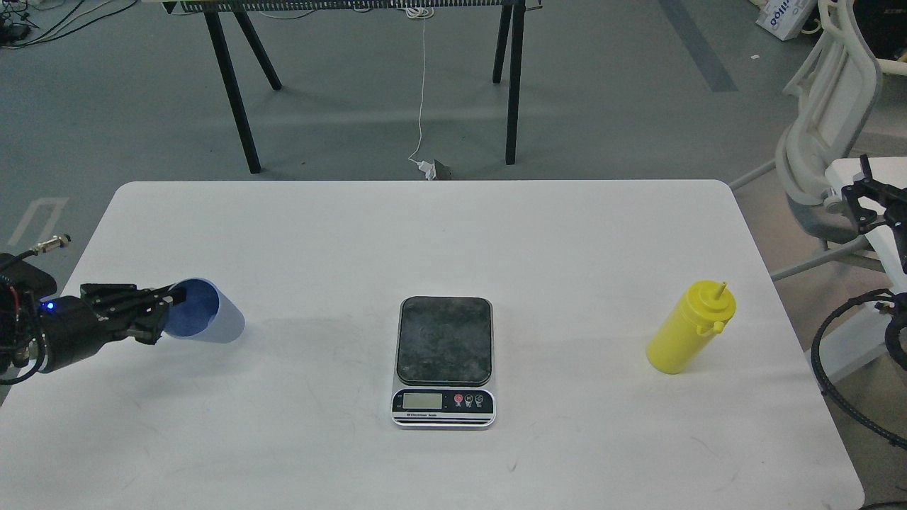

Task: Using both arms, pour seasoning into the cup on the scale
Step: 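Grasp the blue cup with the left gripper and lift it, then carry the blue cup over the scale and lower it onto the scale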

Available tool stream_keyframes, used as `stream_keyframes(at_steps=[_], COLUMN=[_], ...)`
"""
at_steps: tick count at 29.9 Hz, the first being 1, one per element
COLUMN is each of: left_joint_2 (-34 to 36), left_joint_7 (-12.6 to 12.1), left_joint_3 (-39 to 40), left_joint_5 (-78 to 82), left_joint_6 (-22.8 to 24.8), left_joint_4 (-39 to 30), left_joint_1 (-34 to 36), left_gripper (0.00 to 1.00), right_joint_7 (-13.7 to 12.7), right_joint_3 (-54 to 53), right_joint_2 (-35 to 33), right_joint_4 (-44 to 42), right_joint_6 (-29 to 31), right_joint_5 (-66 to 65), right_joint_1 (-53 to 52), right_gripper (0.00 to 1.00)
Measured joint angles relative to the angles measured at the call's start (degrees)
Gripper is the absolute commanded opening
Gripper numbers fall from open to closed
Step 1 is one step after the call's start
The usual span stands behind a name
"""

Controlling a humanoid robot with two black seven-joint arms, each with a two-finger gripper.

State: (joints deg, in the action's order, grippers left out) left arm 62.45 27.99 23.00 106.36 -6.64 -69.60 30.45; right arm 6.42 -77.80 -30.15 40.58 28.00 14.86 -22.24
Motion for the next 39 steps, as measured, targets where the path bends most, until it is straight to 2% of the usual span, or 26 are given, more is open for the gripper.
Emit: stream_keyframes(at_steps=[3, 6, 12, 16, 20, 26, 32, 39], left_joint_2=[1.68, 0.20, -12.14, -19.66, -25.66, -29.57, -33.10, -33.92], left_joint_7=[0.01, -0.29, -3.83, -6.28, -8.14, -11.28, -11.68, -11.75], left_joint_3=[-0.01, -0.04, -0.09, -0.15, -0.90, -5.76, -6.38, -6.46], left_joint_5=[0.38, 0.93, 5.11, 9.26, 11.43, 12.19, 12.20, 12.18], left_joint_6=[4.79, 13.36, 26.01, 31.42, 33.77, 34.24, 34.24, 34.24], left_joint_4=[-5.62, -11.23, -13.92, -13.68, -13.29, -11.38, -8.35, -7.67], left_joint_1=[4.97, 11.74, 20.34, 21.93, 21.90, 22.07, 21.83, 21.68], left_gripper=[0.05, 0.05, 0.05, 0.06, 0.07, 0.08, 0.08, 0.15], right_joint_7=[0.00, 0.00, 0.00, 0.00, 0.00, 0.07, 0.23, 0.26], right_joint_3=[-0.25, -1.31, -2.48, -3.69, -4.46, -5.03, -5.33, -5.35], right_joint_2=[-0.35, -0.64, -2.06, -2.88, -3.51, -3.84, -3.87, -3.87], right_joint_4=[-0.03, -0.03, -0.07, -0.16, -0.43, -0.57, -0.16, -0.06], right_joint_6=[0.00, 0.00, 0.00, 0.00, 0.00, 0.00, 0.00, 0.00], right_joint_5=[0.00, 0.00, 0.18, 0.25, 0.26, 0.26, 1.42, 1.84], right_joint_1=[0.35, 1.33, 2.98, 3.98, 4.89, 5.78, 5.98, 6.03], right_gripper=[1.00, 1.00, 0.99, 1.00, 1.00, 1.00, 1.00, 0.99])
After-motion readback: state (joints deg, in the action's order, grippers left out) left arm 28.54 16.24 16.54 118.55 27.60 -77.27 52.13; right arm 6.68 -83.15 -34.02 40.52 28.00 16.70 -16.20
